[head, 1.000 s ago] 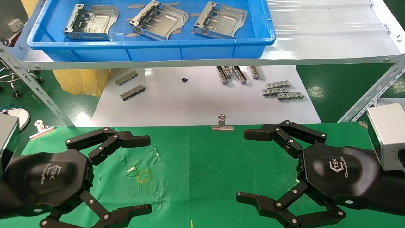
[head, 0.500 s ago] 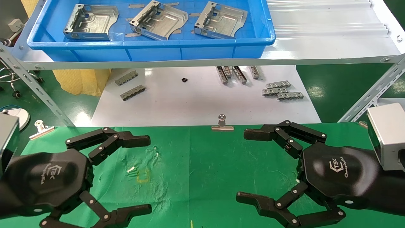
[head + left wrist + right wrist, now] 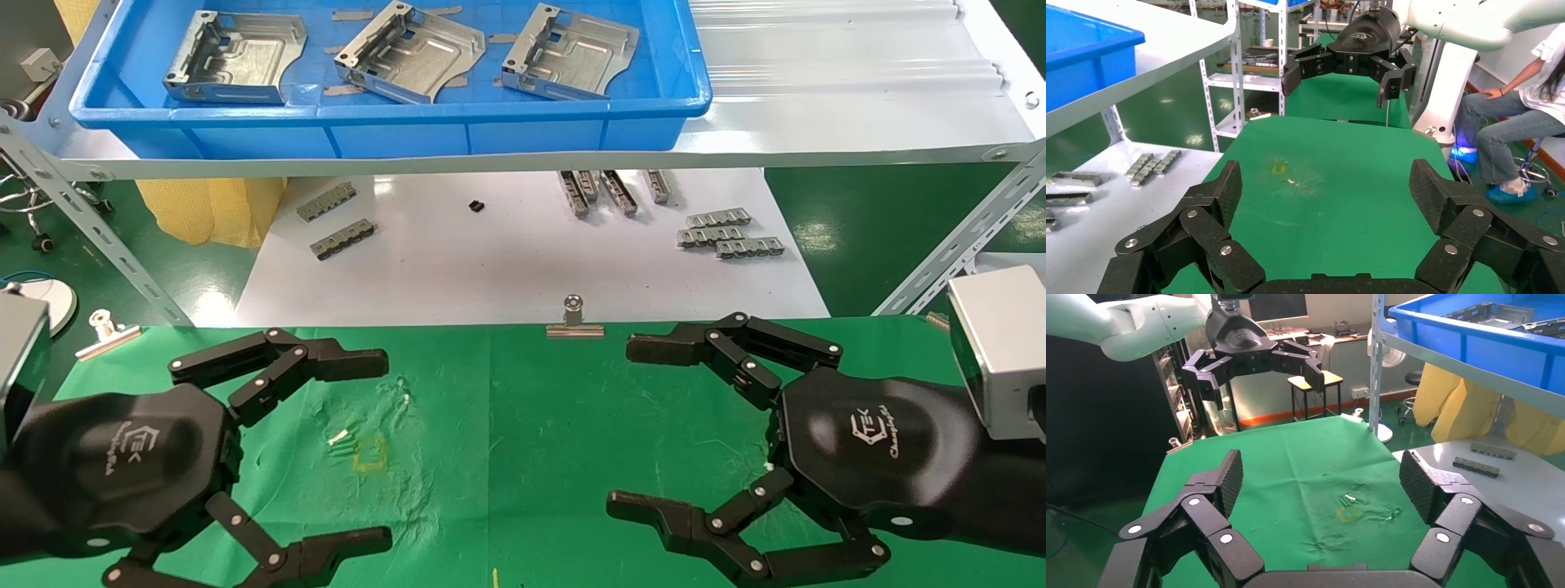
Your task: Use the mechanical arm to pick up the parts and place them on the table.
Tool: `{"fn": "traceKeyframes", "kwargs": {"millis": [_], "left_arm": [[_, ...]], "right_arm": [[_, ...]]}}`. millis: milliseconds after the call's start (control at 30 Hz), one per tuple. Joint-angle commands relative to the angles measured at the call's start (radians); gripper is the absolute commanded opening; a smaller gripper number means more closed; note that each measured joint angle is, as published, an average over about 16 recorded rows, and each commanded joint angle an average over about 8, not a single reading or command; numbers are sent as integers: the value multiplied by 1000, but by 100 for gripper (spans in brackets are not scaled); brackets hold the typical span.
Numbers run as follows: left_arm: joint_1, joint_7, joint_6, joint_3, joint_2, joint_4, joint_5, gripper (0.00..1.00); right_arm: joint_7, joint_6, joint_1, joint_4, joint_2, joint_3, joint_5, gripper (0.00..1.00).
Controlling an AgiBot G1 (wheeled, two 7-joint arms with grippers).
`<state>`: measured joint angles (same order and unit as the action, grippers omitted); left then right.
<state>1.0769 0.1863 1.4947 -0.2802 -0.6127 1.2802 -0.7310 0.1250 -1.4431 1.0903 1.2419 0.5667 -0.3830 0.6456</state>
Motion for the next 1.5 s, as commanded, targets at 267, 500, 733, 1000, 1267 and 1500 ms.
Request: {"fn": "traceKeyframes", "kwargs": {"millis": [267,500,733,1000,1267,1500], "left_arm": [[0,0,0,0,0,0,0,100],[0,0,0,0,0,0,0,100],[0,0,0,0,0,0,0,100],[0,0,0,0,0,0,0,100],[0,0,0,0,0,0,0,100],[0,0,0,0,0,0,0,100]], "right_arm": [[0,0,0,0,0,0,0,0],[0,0,0,0,0,0,0,0],[0,0,0,0,0,0,0,0],[0,0,0,0,0,0,0,0],[0,0,0,0,0,0,0,0],[0,0,0,0,0,0,0,0]]}}
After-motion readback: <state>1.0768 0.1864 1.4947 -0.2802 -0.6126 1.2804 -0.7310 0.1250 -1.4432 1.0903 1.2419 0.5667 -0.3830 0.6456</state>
